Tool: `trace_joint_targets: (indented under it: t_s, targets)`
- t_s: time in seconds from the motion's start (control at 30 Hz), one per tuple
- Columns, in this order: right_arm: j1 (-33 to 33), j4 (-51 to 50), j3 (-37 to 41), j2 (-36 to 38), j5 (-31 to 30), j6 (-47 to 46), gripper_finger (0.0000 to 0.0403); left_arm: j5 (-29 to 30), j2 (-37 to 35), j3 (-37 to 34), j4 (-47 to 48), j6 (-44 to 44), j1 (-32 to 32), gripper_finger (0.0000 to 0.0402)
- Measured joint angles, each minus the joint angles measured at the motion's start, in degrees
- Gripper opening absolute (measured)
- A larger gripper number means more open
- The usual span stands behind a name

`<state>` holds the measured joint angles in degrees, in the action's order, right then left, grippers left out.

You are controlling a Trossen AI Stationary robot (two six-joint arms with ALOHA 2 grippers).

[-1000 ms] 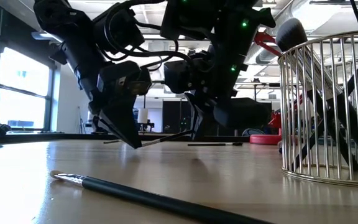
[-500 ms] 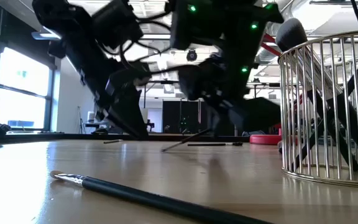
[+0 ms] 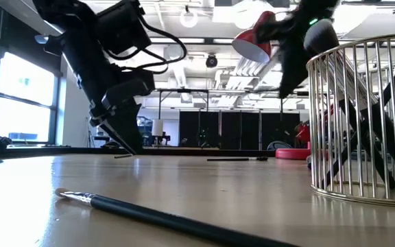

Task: Pick & Place Makeup Brushes
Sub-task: Put the eyeshadow brush into the gold makeup holder

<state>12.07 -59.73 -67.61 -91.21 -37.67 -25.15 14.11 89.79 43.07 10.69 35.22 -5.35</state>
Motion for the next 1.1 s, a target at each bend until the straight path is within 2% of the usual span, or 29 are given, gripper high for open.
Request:
trace_joint_targets:
  t_s: [0.13, 0.23, 0.33, 0.43, 0.57, 0.67, 0.8, 0.93, 1.1]
  targets:
    - [4.9, 9.4, 11.8, 14.9, -0.1, -13.0, 0.0010, 0.2, 0.0, 0.0, -0.3, 0.0, -0.4, 0.0108]
    - [10.3, 23.1, 21.4, 24.6, -1.4, -17.9, 0.0010, 0.0, 0.0, 0.0, -0.3, 0.0, -0.4, 0.0108]
    - [16.5, 42.5, 31.2, 31.7, -6.1, -17.3, 0.0010, 0.0, 0.0, 0.0, -0.5, 0.0, -0.4, 0.0108]
    - [22.1, 65.1, 40.3, 34.4, -12.1, -10.7, 0.0010, 0.0, 0.0, 0.0, -0.6, 0.2, -0.4, 0.0108]
    - [27.2, 94.3, 49.6, 31.0, -16.6, 1.1, 0.0010, 0.0, 0.0, 0.0, -0.6, 1.1, -0.4, 0.0107]
    - [28.8, 107.4, 52.1, 24.8, -17.5, 5.6, 0.0010, -0.1, 0.0, 0.0, -0.6, 1.2, -0.4, 0.0107]
    - [29.3, 112.8, 49.1, 14.0, -17.3, 8.2, 0.0010, -0.5, 0.0, 0.0, -1.1, 1.4, -0.4, 0.0107]
    - [30.3, 118.8, 43.1, 4.6, -17.6, 15.6, 0.0010, -0.5, 0.0, 0.0, -1.2, 1.5, -0.4, 0.0107]
    - [32.2, 121.7, 37.5, -2.4, -16.3, 20.0, 0.0010, -1.5, 0.0, 0.0, -1.2, 2.6, -0.4, 0.0107]
